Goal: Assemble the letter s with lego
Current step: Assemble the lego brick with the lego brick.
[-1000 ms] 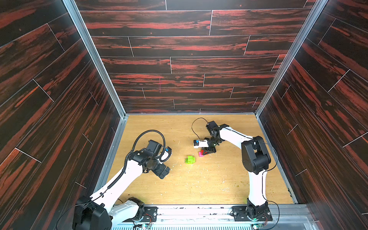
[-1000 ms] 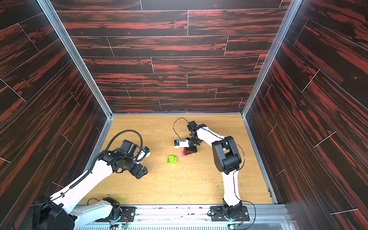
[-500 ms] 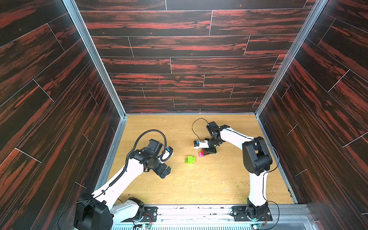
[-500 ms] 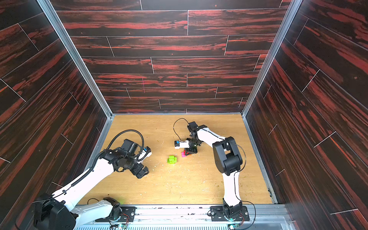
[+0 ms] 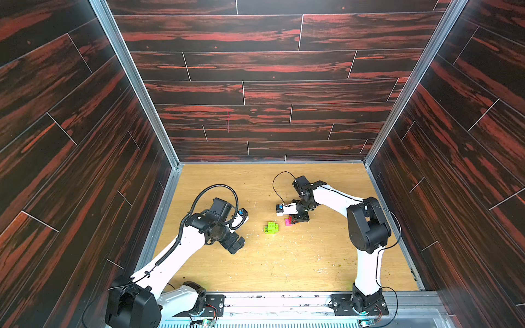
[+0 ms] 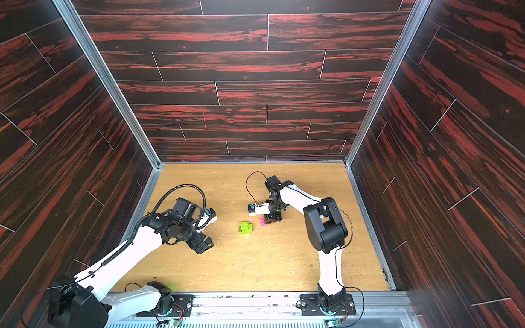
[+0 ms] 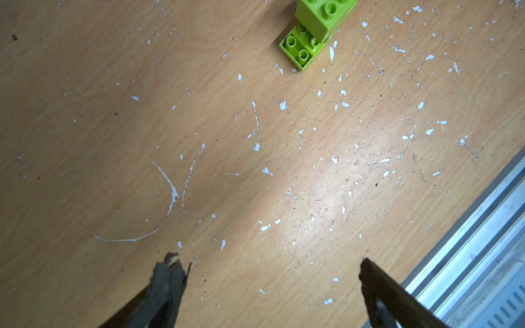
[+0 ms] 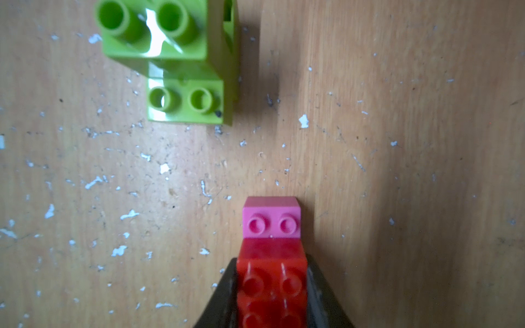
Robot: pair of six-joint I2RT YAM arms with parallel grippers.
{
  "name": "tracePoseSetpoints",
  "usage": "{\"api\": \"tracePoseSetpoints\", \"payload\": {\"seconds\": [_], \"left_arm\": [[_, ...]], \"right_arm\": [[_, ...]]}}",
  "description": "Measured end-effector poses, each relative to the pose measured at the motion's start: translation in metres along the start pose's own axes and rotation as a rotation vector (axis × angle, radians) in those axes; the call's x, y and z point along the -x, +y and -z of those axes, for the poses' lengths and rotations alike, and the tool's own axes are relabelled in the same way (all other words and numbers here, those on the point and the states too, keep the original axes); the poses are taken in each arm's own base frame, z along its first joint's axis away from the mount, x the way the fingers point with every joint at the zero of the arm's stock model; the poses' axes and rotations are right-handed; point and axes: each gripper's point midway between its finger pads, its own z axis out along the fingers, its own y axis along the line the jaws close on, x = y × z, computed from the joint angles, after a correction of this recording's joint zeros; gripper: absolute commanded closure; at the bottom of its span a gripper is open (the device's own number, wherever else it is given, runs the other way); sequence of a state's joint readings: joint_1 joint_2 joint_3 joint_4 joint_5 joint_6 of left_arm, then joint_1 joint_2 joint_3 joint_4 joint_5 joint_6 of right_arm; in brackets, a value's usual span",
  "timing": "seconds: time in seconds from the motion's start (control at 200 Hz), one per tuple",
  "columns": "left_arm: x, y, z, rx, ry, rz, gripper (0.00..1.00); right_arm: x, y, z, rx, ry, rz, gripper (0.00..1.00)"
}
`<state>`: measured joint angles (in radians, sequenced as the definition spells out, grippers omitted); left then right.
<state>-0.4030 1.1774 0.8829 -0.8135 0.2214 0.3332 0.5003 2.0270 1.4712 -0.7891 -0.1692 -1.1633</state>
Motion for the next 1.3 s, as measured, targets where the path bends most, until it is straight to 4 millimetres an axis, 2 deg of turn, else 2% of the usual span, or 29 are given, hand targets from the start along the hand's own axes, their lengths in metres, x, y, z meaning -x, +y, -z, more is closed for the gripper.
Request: {"api": "tracePoseSetpoints", "payload": {"seconds": [0.1, 0.301, 0.431, 0.611, 0.837, 1.062, 1.303], "left_arm": [[0.0, 0.0, 0.0, 0.0, -0.002, 0.0, 0.02], [0.005, 0.001, 0.001, 0.003, -0.018, -0.001, 0.02], [0.011, 0.003, 0.003, 0.011, -0.038, 0.013, 0.02], [0.018, 0.007, 0.006, 0.033, -0.072, 0.044, 0.01], [0.025, 0.013, 0.01, 0.063, -0.095, 0.068, 0.01], [0.037, 0.034, 0.016, 0.104, -0.144, 0.189, 0.01], [0.06, 0.057, 0.023, 0.118, -0.265, 0.383, 0.01]], "right_arm": [[0.001, 0.0, 0.001, 0.004, -0.001, -0.021, 0.83], [0.004, 0.0, 0.003, 0.007, -0.01, -0.045, 0.72], [0.006, -0.003, 0.004, 0.0, -0.03, -0.051, 0.71], [0.014, -0.019, 0.007, -0.048, -0.095, -0.052, 0.76], [0.033, -0.041, 0.012, -0.118, -0.222, -0.046, 0.74], [0.061, -0.058, 0.018, -0.143, -0.34, -0.05, 0.72], [0.079, -0.06, -0.002, -0.113, -0.393, -0.072, 0.7]]}}
